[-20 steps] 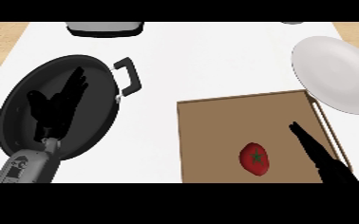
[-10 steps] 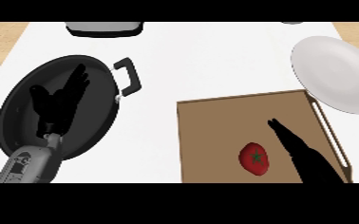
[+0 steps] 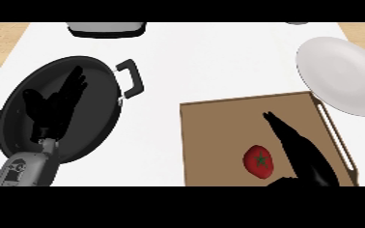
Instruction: Pick the tomato from the tray and place it in the plate
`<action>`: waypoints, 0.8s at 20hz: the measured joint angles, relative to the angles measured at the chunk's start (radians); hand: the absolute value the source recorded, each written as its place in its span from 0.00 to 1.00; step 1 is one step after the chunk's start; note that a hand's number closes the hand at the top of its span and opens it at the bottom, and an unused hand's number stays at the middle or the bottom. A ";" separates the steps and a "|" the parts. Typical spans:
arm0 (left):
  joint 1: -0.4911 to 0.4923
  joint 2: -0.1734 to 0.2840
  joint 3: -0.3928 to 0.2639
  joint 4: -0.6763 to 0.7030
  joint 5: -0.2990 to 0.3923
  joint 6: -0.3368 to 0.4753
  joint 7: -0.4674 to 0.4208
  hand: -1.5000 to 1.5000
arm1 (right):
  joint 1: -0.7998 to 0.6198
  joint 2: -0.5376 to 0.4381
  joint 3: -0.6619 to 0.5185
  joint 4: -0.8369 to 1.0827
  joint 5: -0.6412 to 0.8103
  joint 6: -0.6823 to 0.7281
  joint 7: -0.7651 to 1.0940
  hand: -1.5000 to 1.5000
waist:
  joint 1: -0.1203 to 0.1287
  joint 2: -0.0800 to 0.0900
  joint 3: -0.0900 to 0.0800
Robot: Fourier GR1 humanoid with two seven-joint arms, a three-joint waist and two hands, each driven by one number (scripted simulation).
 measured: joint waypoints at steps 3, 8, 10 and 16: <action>-0.005 -0.025 0.010 0.017 -0.025 -0.003 -0.008 0.50 | -0.028 0.025 -0.006 0.054 0.030 0.009 -0.015 0.00 | 0.000 0.000 0.000; -0.007 -0.044 0.025 0.015 -0.048 -0.018 -0.002 0.50 | -0.029 0.034 0.005 0.065 0.052 0.070 -0.020 1.00 | -0.001 -0.001 -0.002; 0.009 -0.042 0.031 -0.006 -0.050 -0.023 0.003 0.50 | -0.032 0.024 0.014 0.068 0.056 0.093 -0.044 1.00 | -0.001 -0.004 -0.005; 0.028 -0.064 0.038 -0.011 -0.066 -0.035 -0.016 0.50 | -0.052 0.048 0.031 0.097 0.105 0.081 -0.105 1.00 | -0.003 -0.010 -0.012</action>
